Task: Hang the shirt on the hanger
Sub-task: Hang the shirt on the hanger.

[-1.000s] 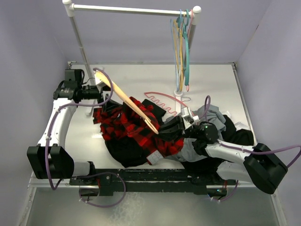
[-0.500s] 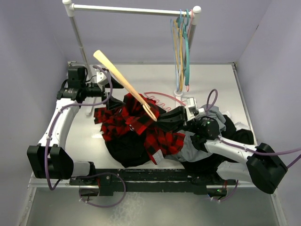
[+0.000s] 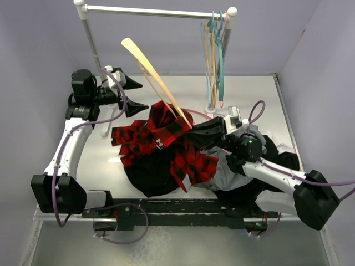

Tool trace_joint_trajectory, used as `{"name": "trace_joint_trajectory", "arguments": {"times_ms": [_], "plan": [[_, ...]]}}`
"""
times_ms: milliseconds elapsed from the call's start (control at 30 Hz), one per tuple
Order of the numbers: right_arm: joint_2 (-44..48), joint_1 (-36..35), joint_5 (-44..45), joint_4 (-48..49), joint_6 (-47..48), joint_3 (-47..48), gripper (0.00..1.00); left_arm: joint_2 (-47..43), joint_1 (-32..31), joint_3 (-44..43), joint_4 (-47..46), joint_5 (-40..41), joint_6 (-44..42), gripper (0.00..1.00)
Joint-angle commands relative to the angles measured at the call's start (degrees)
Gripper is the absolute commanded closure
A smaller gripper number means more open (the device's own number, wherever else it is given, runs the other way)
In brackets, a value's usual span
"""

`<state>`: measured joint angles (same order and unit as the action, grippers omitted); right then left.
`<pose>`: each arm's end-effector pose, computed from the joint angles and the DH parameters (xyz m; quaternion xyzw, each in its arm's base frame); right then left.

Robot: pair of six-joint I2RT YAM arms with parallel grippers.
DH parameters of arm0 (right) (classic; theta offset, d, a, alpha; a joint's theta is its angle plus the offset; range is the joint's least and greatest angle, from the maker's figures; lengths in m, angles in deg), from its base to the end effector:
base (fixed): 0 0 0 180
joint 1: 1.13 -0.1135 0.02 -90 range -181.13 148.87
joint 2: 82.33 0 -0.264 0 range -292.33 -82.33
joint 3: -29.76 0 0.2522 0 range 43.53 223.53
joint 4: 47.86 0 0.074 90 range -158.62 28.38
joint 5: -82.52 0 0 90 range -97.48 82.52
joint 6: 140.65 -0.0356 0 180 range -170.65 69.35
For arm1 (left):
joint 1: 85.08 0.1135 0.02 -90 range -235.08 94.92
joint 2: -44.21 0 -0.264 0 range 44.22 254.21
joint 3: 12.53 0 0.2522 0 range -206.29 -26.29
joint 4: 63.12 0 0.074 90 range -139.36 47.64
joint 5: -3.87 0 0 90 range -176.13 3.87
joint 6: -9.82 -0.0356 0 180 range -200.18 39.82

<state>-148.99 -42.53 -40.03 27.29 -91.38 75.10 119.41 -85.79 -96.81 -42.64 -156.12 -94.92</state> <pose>0.1462 0.1544 0.3482 -0.2681 0.2964 0.6650 0.6308 0.2856 -0.0370 0.3915 0.4452 0.5794 -0.3771 0.5692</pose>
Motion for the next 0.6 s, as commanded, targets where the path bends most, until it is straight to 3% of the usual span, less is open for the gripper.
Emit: {"name": "trace_joint_trajectory", "arguments": {"times_ms": [0,200,567], "plan": [[0.82,0.54,1.11,19.20,-1.65,5.25,1.00,-1.03,-2.55,1.30,-8.16,0.34,4.61,0.02],[-0.64,0.78,2.60,19.29,-3.83,7.78,1.00,-1.46,-6.54,1.95,-4.26,1.77,-0.22,0.05],[-3.72,0.80,3.03,19.38,-5.71,9.56,1.00,-1.03,-11.92,2.60,-4.64,2.37,-0.05,0.08]]}}
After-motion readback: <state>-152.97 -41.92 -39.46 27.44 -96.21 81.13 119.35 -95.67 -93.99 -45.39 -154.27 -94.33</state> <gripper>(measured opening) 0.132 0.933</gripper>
